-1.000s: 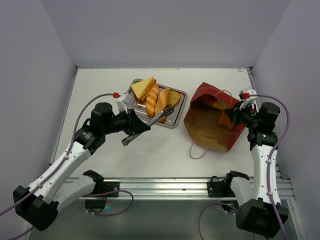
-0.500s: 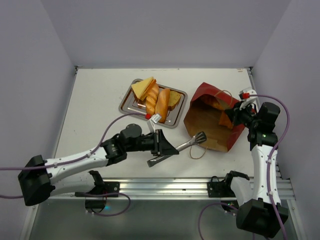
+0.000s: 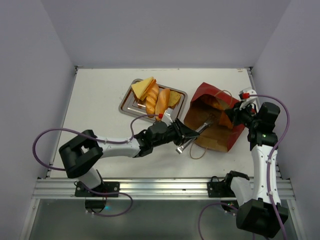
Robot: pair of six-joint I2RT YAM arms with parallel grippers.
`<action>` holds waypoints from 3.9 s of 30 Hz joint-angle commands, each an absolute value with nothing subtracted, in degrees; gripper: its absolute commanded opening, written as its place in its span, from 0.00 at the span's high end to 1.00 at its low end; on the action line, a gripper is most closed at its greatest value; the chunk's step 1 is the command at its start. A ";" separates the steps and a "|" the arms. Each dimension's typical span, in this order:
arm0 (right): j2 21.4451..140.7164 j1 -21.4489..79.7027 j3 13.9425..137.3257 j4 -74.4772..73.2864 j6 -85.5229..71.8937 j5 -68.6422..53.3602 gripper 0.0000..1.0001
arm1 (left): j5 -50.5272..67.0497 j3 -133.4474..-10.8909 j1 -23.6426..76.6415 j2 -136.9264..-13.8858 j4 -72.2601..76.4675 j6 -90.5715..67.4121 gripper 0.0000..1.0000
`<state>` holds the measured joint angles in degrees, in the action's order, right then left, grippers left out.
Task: Take the fake bread out of the paper bag
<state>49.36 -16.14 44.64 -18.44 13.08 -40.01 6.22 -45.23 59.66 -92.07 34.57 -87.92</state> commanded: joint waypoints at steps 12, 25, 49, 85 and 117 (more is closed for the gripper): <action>48.78 -16.26 44.65 -16.87 13.36 -41.57 0.98 | -2.20 -53.43 59.59 -103.79 50.18 -103.27 0.58; 48.87 -16.17 44.74 -16.96 13.27 -41.92 0.98 | -2.82 -56.68 59.59 -109.16 52.73 -108.54 0.55; 49.04 -16.26 44.65 -17.05 13.27 -42.28 0.98 | -2.11 -61.78 58.98 -114.78 52.38 -112.06 0.54; 48.87 -16.26 44.56 -17.14 13.36 -42.45 0.98 | 1.41 -69.08 56.78 -122.08 54.05 -114.52 0.87; 49.04 -16.26 44.47 -16.79 13.36 -40.17 0.99 | 8.26 -48.35 56.78 -98.89 54.49 -100.02 1.00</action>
